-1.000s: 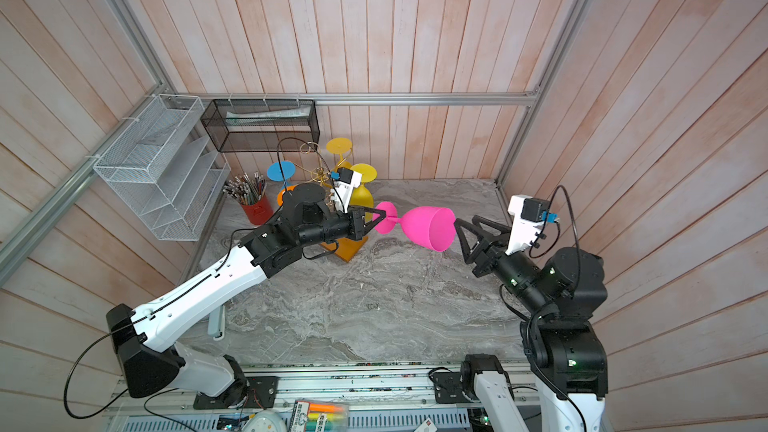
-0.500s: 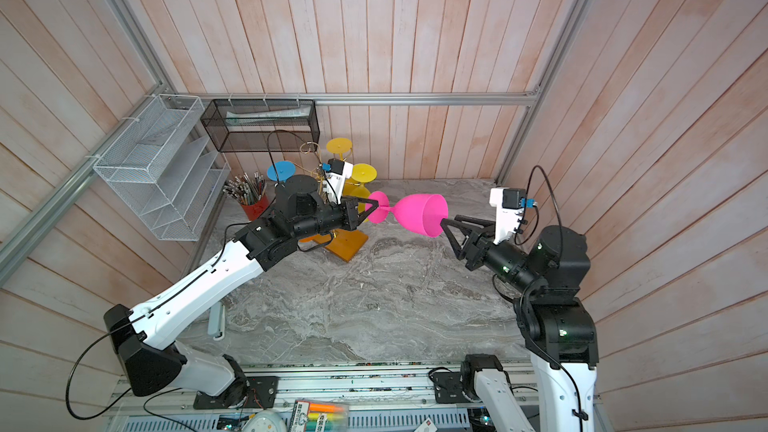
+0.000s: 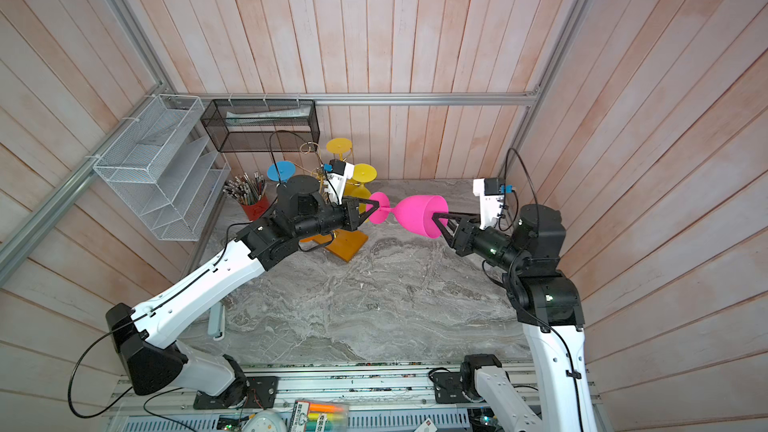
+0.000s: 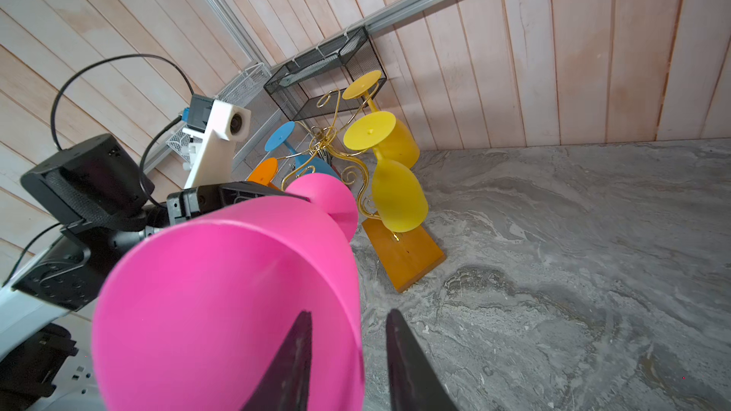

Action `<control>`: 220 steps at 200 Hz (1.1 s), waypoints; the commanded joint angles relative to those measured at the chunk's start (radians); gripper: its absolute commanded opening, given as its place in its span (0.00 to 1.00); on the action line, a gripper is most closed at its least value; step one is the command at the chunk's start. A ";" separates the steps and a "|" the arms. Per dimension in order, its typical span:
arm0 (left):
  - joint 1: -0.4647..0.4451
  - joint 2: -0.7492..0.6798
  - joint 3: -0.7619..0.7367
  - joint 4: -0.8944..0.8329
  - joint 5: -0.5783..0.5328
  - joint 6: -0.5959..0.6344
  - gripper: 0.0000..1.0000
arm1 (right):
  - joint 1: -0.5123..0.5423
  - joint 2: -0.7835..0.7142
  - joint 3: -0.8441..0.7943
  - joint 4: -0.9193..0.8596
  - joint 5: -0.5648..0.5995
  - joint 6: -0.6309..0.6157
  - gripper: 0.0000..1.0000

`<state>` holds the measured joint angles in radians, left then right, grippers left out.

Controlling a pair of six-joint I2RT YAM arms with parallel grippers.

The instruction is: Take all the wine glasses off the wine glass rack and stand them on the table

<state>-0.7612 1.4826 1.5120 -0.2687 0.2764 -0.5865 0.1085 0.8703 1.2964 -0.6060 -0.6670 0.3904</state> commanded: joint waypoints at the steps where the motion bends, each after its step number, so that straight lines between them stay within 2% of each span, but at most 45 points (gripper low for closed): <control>1: 0.004 -0.015 -0.002 0.039 0.011 0.020 0.00 | 0.074 0.015 0.033 -0.007 0.086 -0.015 0.23; 30: 0.005 -0.013 -0.001 0.044 0.010 0.024 0.00 | 0.135 0.040 0.055 -0.018 0.160 -0.017 0.00; 88: 0.005 -0.020 0.005 0.025 -0.008 0.050 0.00 | 0.135 0.055 0.088 -0.011 0.234 0.003 0.00; 94: 0.006 -0.020 0.007 0.022 -0.008 0.056 0.05 | 0.135 0.058 0.094 -0.008 0.242 0.006 0.00; 108: 0.005 -0.020 0.011 0.016 -0.009 0.067 0.25 | 0.135 0.062 0.114 -0.010 0.277 0.008 0.00; 126: 0.004 -0.026 0.014 0.013 -0.011 0.083 0.58 | 0.135 0.069 0.150 -0.023 0.333 0.005 0.00; 142: 0.003 -0.030 0.027 -0.001 -0.011 0.105 0.71 | 0.134 0.084 0.191 -0.042 0.381 -0.005 0.00; 179: -0.001 -0.040 0.040 -0.027 -0.018 0.160 0.88 | 0.128 0.140 0.261 -0.089 0.457 -0.023 0.00; 220: -0.043 -0.047 0.079 -0.061 -0.034 0.268 0.91 | 0.109 0.215 0.326 -0.162 0.563 -0.046 0.00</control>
<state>-0.7723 1.4704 1.5402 -0.3058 0.2531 -0.4149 0.2337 1.0473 1.5791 -0.6994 -0.2016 0.3717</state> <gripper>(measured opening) 0.906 0.049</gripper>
